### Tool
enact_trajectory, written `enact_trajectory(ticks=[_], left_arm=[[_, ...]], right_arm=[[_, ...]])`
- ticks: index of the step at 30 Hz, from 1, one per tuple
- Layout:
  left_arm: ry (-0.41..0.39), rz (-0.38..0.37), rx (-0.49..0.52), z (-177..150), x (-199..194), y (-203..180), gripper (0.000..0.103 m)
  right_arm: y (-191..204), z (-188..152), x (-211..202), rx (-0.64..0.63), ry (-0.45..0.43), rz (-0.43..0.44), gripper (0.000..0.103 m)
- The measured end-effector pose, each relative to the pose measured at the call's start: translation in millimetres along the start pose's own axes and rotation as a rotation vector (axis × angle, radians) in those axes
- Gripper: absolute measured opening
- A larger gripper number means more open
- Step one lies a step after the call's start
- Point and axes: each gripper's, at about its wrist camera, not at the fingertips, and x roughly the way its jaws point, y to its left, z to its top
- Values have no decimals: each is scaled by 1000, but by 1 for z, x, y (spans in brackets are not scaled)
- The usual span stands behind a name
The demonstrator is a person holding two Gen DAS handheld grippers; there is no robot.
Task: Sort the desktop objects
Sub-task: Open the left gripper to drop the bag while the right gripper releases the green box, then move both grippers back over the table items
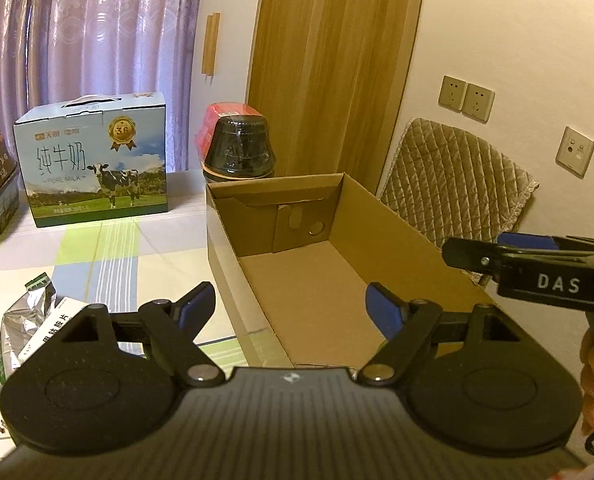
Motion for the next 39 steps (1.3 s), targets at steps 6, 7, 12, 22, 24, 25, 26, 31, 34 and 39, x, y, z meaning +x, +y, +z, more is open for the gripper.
enact_trajectory(ticks=[6, 7, 12, 22, 24, 25, 26, 31, 34, 39], left_arm=[[6, 14, 4, -2, -6, 3, 79], [5, 17, 4, -2, -7, 4, 79], [5, 31, 16, -4, -14, 5, 79], [9, 55, 19, -8, -34, 16, 80], [1, 60, 11, -7, -40, 22, 82], [-7, 65, 10, -5, -45, 25, 84], [-22, 74, 11, -3, -50, 29, 85], [-55, 126, 34, 4, -74, 56, 94], [-59, 173, 50, 5, -90, 82, 100], [-58, 242, 47, 2, -123, 130, 102]], right_arm=[[3, -1, -14, 16, 2, 6, 75], [4, -1, -16, 18, 0, 5, 75], [9, -4, -28, 15, -1, 8, 81], [19, -10, -50, 23, 5, 20, 88], [23, -11, -55, 22, 5, 22, 90], [24, -12, -56, 21, 6, 24, 91], [26, -13, -59, 20, 8, 28, 93], [38, -15, -70, 23, -2, 57, 97], [48, -13, -75, 30, -10, 87, 100], [80, -11, -84, 5, -50, 150, 101]])
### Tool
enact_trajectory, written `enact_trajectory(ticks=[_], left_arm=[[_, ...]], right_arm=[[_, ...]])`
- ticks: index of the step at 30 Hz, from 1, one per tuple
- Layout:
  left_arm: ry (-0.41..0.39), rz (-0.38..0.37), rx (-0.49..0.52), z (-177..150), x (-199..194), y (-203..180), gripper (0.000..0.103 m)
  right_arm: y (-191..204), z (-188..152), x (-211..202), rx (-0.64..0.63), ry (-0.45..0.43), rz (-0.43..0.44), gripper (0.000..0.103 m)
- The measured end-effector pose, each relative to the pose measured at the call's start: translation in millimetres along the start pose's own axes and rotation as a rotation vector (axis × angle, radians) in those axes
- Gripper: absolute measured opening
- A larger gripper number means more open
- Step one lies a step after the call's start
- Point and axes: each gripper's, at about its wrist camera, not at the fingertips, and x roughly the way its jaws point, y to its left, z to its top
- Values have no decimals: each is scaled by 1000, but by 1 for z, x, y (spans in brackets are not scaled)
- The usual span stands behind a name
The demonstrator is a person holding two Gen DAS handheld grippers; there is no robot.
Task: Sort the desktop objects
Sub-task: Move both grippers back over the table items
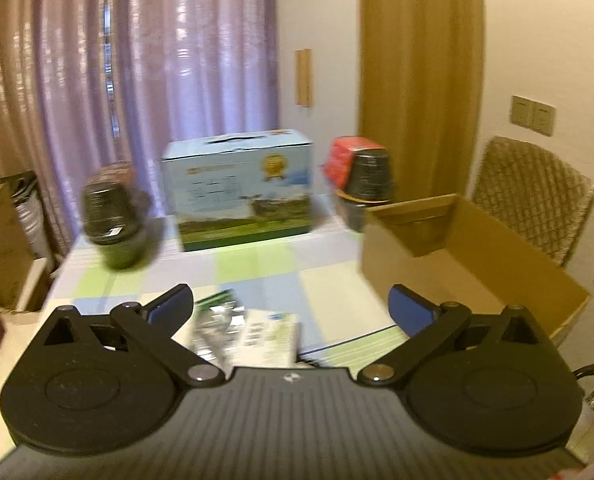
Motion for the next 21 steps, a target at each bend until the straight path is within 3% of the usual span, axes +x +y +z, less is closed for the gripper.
enact_trajectory(ticks=[8, 13, 21], left_arm=[[29, 129, -16, -28, -20, 73, 102], [77, 95, -124, -56, -13, 99, 102], [178, 55, -150, -101, 11, 100, 102]], right_arm=[[68, -9, 15, -97, 18, 131, 101], [98, -29, 37, -170, 64, 172, 101], [116, -70, 73, -241, 155, 186, 101]])
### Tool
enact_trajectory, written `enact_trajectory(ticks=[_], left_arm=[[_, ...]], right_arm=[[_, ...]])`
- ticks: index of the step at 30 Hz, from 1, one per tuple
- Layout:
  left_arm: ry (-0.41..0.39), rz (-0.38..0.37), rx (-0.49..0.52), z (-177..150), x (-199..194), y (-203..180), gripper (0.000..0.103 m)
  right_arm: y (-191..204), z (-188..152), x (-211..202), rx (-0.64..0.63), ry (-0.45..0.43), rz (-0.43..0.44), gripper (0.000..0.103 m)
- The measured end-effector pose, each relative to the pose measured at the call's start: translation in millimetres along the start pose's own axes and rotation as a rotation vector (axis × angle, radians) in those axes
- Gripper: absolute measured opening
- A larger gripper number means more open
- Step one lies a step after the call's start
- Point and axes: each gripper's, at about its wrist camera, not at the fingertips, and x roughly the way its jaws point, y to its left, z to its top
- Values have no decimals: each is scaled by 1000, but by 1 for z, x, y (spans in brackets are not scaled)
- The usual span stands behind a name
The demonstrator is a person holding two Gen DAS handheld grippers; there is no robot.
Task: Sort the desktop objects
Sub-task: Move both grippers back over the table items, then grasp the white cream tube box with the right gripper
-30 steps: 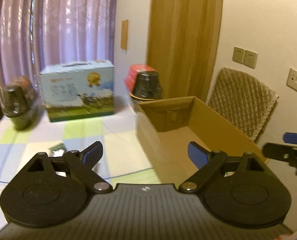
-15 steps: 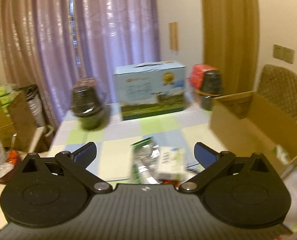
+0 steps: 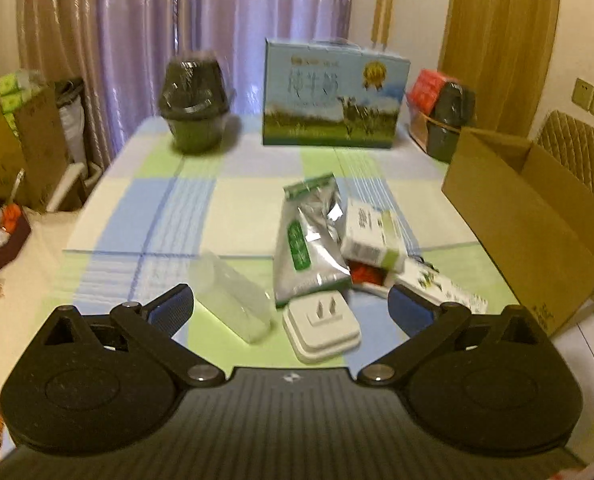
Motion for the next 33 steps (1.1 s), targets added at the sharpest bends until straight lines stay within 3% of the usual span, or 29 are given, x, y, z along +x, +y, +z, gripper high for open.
enact_trajectory(ticks=[7, 11, 17, 26, 33], left_arm=[[32, 13, 29, -11, 19, -5, 102], [53, 19, 25, -13, 34, -9, 102], [72, 13, 42, -20, 56, -20, 102], [83, -5, 68, -34, 82, -36, 101], [84, 20, 42, -36, 99, -40, 94]], right_arm=[[1, -28, 43, -46, 91, -1, 99], [-1, -42, 67, -81, 128, 3, 81], [-11, -52, 95, -172, 148, -43, 65], [-27, -58, 128, -212, 190, -45, 59], [-35, -61, 147, -200, 215, -39, 52]])
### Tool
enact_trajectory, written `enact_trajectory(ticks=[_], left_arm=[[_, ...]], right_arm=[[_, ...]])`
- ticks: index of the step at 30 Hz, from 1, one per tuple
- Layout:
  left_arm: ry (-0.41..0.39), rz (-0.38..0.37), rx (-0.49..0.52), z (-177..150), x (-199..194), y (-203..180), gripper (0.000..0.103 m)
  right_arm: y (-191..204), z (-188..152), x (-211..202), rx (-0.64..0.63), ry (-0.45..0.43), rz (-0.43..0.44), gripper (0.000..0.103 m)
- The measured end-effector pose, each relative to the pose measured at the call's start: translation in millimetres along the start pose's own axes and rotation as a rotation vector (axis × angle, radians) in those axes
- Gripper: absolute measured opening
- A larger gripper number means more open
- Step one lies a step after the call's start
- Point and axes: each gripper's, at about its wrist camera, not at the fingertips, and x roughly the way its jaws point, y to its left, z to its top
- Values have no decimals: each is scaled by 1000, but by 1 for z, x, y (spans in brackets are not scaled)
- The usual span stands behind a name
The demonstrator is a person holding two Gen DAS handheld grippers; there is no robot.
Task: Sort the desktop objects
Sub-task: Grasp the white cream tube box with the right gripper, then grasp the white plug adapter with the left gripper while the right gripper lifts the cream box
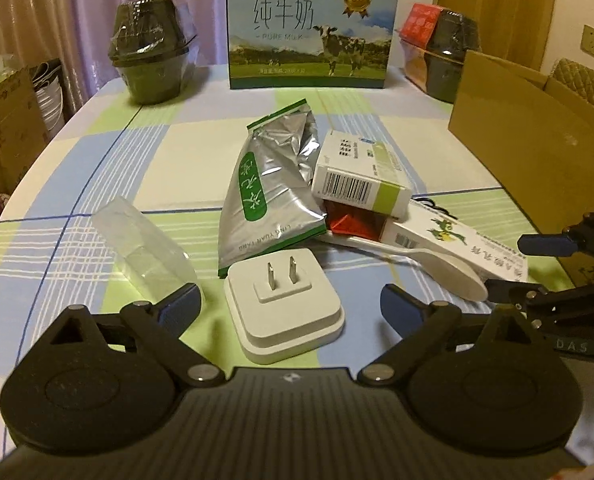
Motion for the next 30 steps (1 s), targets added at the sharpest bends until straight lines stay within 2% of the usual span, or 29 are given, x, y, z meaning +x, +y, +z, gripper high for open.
enact_trajectory(ticks=[4, 7, 12, 17, 24, 27, 30], left_arm=[[17, 19, 12, -1, 8, -3, 93], [43, 19, 9, -2, 13, -3, 79], [66, 36, 51, -6, 13, -5, 64], [89, 7, 85, -15, -1, -2, 63], [120, -76, 135, -40, -38, 1, 63], [113, -90, 127, -50, -51, 4, 63], [111, -72, 110, -57, -56, 6, 63]], right_arm=[[-2, 0, 6, 9, 10, 10, 48], [-3, -1, 4, 20, 14, 13, 46], [2, -3, -8, 47, 38, 34, 39], [8, -14, -31, 130, 71, 58, 36], [21, -39, -67, 196, 90, 74, 36], [27, -48, -78, 209, 85, 77, 37], [30, -52, -84, 219, 67, 99, 37]])
